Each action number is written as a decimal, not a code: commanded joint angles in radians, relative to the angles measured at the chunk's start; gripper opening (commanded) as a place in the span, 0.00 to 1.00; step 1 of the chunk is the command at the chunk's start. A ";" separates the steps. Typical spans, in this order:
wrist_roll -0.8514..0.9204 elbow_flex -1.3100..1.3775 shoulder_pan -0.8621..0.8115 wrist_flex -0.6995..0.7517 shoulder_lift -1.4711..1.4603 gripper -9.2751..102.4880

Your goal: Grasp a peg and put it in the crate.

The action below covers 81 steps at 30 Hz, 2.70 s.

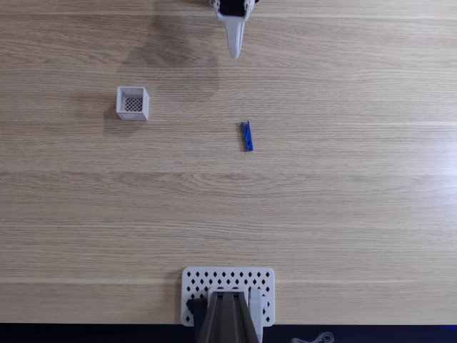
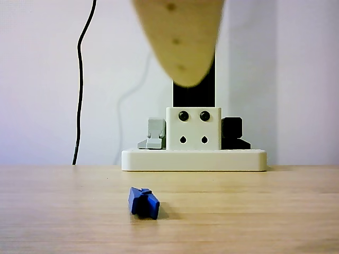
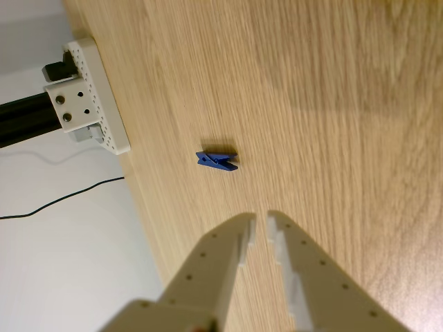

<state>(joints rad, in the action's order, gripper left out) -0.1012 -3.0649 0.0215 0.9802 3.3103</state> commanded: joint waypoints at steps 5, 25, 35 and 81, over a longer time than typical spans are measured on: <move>-0.005 0.021 -0.002 -0.014 0.025 0.08; -0.005 0.021 -0.002 -0.014 0.025 0.08; -0.005 0.021 0.002 -0.014 0.025 0.08; 1.381 0.845 0.075 -0.279 -1.197 0.08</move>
<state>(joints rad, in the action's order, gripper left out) 1.1305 -2.2887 0.0905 0.8698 2.1660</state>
